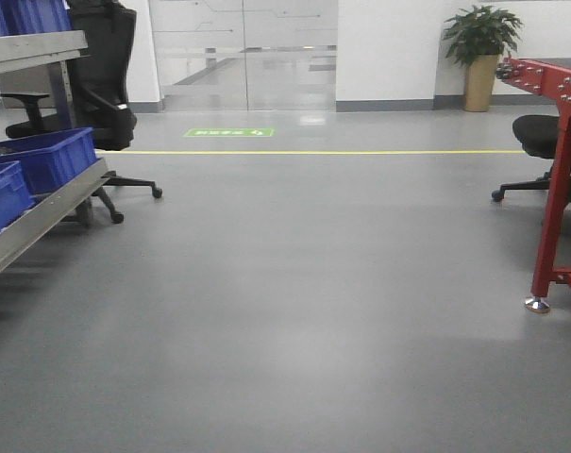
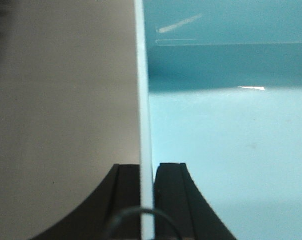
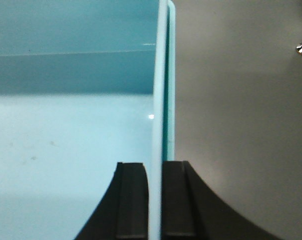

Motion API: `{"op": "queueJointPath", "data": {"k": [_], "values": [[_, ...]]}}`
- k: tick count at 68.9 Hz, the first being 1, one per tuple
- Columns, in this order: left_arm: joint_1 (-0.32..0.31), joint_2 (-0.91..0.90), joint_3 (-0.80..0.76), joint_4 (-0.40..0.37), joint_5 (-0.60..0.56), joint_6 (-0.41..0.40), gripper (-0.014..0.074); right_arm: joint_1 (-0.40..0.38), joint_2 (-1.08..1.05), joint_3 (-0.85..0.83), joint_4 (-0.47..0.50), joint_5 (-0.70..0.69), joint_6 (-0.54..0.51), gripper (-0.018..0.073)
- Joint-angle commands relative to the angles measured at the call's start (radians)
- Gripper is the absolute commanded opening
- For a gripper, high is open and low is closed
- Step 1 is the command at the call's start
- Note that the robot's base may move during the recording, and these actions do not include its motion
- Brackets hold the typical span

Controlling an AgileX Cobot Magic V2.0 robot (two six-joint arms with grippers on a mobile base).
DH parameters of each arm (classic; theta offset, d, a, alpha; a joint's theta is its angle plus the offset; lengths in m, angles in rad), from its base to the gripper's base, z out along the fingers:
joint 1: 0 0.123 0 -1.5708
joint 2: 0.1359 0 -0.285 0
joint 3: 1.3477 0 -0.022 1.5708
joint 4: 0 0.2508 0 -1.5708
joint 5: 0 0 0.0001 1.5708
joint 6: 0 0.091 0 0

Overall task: Move two blue bins to right shelf middle
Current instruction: 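Drive the base away across the room holding the bin with both grippers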

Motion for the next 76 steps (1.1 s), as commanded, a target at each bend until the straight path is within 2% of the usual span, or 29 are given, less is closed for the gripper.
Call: {"op": "queueJointPath", "data": {"k": [1,76], "values": [[-0.012,-0.017,-0.017,-0.015,-0.075,-0.008,-0.0111,0.008,-0.013,-0.012,0.02,-0.099,-0.008,-0.0163],[-0.012,-0.017,-0.017,-0.003,-0.075,-0.008,-0.0111,0.008,-0.013,-0.012,0.02,-0.099,-0.008,-0.0163]]}}
